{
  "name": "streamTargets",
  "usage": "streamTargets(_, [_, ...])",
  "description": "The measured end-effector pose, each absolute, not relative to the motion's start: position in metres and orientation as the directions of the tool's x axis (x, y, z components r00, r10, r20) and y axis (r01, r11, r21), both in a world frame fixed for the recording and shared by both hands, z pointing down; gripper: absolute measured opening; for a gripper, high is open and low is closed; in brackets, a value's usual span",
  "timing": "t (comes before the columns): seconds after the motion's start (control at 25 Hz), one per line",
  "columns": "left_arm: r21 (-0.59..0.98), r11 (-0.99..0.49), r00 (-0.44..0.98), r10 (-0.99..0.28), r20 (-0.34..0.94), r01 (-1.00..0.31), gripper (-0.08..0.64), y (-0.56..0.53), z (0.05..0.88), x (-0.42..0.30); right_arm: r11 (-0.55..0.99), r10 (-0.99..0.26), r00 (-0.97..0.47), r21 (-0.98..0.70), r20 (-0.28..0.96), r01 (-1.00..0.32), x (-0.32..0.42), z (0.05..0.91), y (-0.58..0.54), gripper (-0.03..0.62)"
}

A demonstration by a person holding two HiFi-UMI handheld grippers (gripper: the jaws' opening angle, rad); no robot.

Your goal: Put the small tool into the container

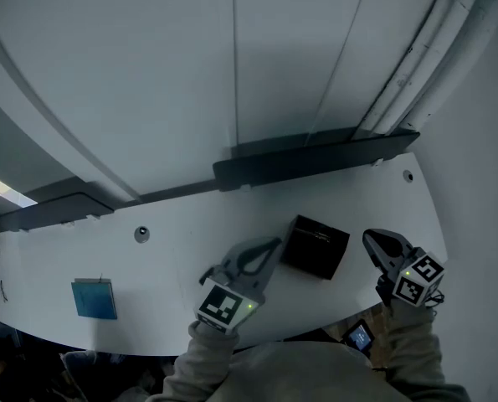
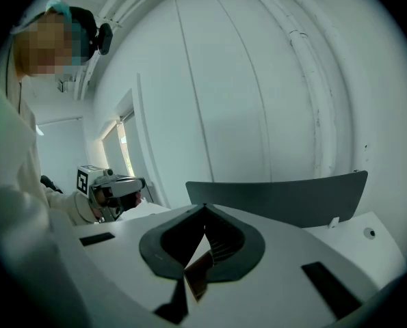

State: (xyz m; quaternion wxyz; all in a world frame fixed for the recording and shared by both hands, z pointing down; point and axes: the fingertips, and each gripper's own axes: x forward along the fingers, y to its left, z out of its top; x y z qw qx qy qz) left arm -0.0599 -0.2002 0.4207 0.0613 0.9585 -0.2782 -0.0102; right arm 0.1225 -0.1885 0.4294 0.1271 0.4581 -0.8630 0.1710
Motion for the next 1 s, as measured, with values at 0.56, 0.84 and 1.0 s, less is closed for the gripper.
streamTargets(0.56, [0.236,-0.791,0.816,-0.577,0.018,-0.565,0.002,-0.196,0.397,-0.026,0.633,-0.673,-0.660,-0.203,0.334,-0.748,0.131,0.429,-0.205,0.021])
streamTargets(0.84, [0.215,-0.794,0.818,-0.574,0.041,-0.568,0.002,-0.191,0.402,-0.009,0.649,-0.646,-0.675,-0.210,0.355,-0.731,0.138,0.440,-0.200,0.021])
streamTargets(1.0, [0.206,-0.790,0.812,-0.582,0.046,-0.578,0.002,-0.192,0.403,-0.008,0.655,-0.638,-0.679,-0.207,0.364,-0.727,0.141,0.444,-0.202,0.021])
